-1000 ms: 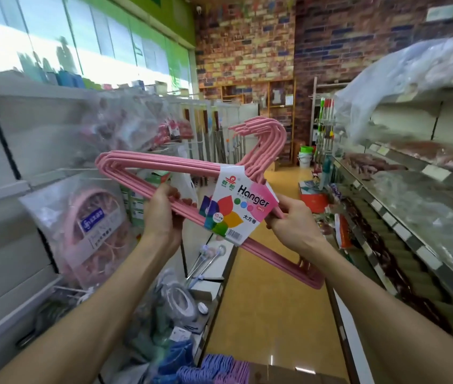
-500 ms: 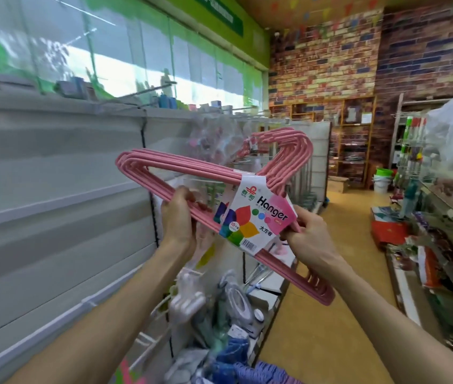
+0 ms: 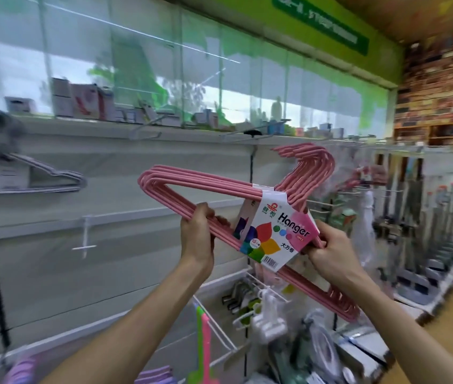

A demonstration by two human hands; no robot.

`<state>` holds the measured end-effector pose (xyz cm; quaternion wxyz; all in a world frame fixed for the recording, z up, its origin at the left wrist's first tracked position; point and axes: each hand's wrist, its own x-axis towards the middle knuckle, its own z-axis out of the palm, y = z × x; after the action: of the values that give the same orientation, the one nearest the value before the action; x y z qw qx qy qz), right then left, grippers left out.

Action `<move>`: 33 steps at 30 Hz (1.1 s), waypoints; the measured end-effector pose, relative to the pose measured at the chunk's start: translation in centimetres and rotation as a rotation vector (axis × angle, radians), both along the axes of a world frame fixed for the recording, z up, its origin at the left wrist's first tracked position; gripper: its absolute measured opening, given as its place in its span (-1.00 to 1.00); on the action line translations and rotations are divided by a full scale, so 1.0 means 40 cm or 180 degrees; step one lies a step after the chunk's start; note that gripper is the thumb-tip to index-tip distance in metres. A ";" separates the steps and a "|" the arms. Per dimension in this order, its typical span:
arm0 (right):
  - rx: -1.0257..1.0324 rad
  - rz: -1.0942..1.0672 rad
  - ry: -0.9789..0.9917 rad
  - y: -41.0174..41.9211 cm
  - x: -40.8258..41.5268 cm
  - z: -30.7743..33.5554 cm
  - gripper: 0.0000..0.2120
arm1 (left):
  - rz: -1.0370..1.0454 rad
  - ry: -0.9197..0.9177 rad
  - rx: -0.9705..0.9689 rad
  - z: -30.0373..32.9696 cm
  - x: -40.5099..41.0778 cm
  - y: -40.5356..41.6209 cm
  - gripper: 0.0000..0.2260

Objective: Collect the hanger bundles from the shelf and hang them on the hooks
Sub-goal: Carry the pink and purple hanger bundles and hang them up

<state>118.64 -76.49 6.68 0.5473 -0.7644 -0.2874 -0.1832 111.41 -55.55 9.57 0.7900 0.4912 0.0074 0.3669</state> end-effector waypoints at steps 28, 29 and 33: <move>-0.1088 0.1537 0.0020 0.473 -0.148 -0.175 -0.39 | 0.0926 -0.0235 -0.2241 -0.210 -0.441 0.269 -0.93; -0.1131 0.1569 0.0010 0.485 -0.146 -0.186 -0.38 | 0.0931 -0.0232 -0.2323 -0.221 -0.441 0.278 -0.92; -0.1257 0.1597 -0.0059 0.543 -0.119 -0.214 -0.37 | 0.0955 -0.0194 -0.2558 -0.263 -0.421 0.339 -0.92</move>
<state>113.87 -54.79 -1.86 0.4137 -0.7595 -0.5019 0.0098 94.56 -42.00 -0.94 0.8563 0.1268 0.1977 0.4600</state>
